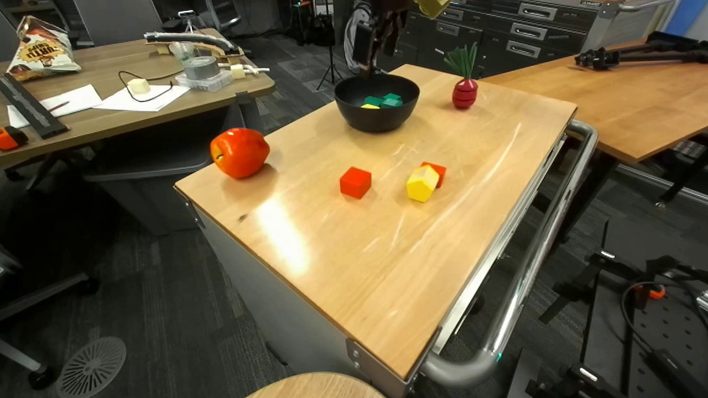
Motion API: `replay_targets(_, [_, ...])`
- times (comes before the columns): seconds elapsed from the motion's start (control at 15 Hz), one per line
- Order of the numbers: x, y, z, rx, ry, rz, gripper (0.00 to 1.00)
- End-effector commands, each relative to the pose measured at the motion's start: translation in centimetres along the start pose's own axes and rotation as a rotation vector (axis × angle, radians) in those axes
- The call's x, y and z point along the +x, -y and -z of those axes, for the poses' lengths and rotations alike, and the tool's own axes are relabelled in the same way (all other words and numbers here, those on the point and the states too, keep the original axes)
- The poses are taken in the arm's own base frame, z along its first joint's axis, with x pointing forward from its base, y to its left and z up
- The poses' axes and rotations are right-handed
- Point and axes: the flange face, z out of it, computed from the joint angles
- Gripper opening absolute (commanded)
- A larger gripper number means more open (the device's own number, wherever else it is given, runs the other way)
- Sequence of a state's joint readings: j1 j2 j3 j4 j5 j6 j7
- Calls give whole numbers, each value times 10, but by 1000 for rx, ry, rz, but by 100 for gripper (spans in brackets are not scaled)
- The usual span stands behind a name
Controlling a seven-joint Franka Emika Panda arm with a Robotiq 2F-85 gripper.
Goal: Remove the objects from the black bowl and put them on the table then move the apple to the right
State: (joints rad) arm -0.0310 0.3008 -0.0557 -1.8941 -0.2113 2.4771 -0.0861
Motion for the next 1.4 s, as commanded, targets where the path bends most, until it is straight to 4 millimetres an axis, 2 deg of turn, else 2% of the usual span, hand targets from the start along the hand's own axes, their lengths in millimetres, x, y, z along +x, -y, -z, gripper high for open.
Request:
replay_targets(0.0, [1,-1,-3,-10,3,-2,100])
replay_targets(0.27, [1,5,-24,-65,15,29,100])
replay_targets(0.67, [10,30,-55,-65,54,92,100])
replay_targets(1.2, [22,27,-106,-62,159,82,99])
replay_targets(1.27, [24,25,-107,-60,166,78,74])
replay_targets(1.33, [26,24,-108,-58,171,74,74])
